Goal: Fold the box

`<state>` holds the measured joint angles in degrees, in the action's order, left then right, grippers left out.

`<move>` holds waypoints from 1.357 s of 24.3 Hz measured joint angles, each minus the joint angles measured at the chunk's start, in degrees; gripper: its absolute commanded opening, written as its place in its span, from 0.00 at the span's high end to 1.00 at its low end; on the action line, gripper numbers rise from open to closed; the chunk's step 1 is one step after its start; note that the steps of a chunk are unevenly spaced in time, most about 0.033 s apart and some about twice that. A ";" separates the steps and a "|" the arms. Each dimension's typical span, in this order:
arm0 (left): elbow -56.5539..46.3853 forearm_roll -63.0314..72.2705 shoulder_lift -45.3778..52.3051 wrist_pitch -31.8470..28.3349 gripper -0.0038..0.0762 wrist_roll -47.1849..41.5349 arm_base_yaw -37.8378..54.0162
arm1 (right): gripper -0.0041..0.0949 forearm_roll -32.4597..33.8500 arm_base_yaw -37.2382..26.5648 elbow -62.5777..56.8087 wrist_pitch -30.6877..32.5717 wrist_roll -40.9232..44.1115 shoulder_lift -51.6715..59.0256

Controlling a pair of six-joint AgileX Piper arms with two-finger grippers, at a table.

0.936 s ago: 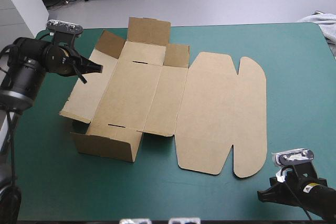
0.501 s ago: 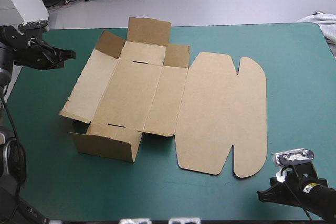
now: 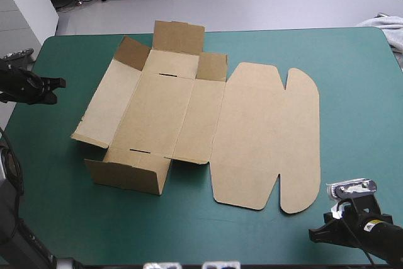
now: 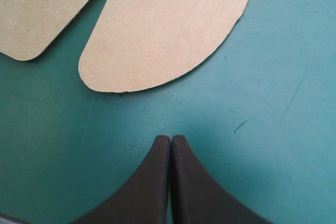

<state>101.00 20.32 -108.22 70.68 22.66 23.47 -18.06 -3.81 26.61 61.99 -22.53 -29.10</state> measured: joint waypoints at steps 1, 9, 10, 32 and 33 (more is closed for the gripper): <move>0.00 1.28 -1.02 0.00 0.95 2.17 0.00 | 0.98 0.00 0.00 0.00 0.00 0.00 0.00; 0.00 9.81 -5.15 -0.11 0.36 5.87 0.00 | 0.98 0.18 0.00 0.00 0.00 0.23 0.00; 0.00 9.81 -5.16 -0.11 0.33 6.30 0.00 | 0.98 0.18 0.00 0.00 0.00 0.23 0.00; -8.10 15.27 -6.33 -1.00 0.33 12.07 -5.99 | 0.98 0.18 0.00 0.00 -0.03 0.46 0.00; -8.10 15.41 -6.65 -1.00 0.33 12.07 -6.51 | 0.98 0.13 0.00 0.00 -0.03 0.46 0.00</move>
<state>92.90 35.73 -114.86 69.68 34.74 16.96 -17.93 -3.81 26.61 61.96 -22.06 -29.10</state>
